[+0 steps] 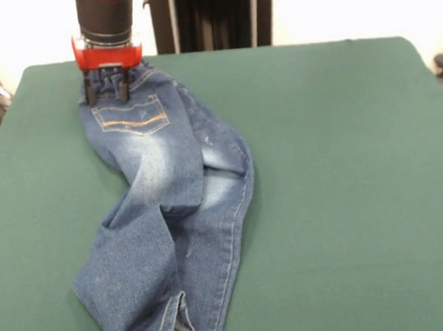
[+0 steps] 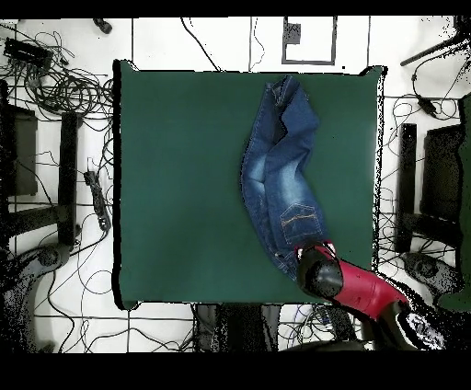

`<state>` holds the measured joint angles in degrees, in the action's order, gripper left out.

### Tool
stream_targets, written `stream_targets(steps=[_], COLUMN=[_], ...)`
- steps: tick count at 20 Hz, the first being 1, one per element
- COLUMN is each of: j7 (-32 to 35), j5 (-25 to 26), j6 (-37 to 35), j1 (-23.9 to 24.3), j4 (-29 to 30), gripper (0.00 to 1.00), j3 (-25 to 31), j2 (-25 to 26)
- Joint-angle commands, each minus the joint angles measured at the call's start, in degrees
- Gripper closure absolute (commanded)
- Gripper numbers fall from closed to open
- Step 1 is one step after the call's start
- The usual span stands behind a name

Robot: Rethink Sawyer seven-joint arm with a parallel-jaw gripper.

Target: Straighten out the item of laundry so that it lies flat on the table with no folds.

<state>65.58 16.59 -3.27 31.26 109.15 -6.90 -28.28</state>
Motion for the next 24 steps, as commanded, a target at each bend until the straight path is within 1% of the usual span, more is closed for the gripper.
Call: stream_targets(steps=[1,5,8,10,18,24], j7=[6.59,7.91,9.42,9.98,9.84,10.05], j5=[3.17,8.60,8.80,9.09,10.19,9.93], j6=[-4.55,7.72,8.79,8.84,8.39,8.10], j1=[0.86,5.12,3.53,3.44,4.20,4.59], j4=[5.64,7.90,7.55,7.37,6.79,6.60], gripper=[1.00,1.00,1.00,1.00,1.00,1.00], j3=[5.32,8.73,7.93,7.86,9.08,9.32], j2=[0.67,1.92,2.47,2.60,3.15,3.36])
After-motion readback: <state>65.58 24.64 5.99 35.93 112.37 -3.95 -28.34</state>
